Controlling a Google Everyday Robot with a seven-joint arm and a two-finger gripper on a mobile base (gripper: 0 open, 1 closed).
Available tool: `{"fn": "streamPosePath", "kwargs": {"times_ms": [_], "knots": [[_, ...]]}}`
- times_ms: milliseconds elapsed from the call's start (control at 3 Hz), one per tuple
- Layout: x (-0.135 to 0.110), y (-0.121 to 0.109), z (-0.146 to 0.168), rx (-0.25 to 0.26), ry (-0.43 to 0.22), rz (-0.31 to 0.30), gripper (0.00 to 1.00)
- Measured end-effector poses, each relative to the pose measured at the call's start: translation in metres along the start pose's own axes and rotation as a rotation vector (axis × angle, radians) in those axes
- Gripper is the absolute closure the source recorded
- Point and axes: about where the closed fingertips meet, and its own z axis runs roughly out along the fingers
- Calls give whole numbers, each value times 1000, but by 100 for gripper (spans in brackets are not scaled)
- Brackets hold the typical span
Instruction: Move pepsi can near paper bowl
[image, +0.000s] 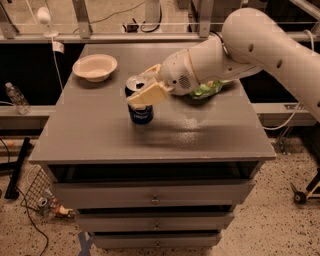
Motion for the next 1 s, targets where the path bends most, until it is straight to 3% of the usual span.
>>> {"fn": "streamPosePath", "kwargs": {"times_ms": [333,1000], "knots": [[-4,-11,-2,30,-14,3,100],[-33,-80,-21,119,-40,90,100]]}}
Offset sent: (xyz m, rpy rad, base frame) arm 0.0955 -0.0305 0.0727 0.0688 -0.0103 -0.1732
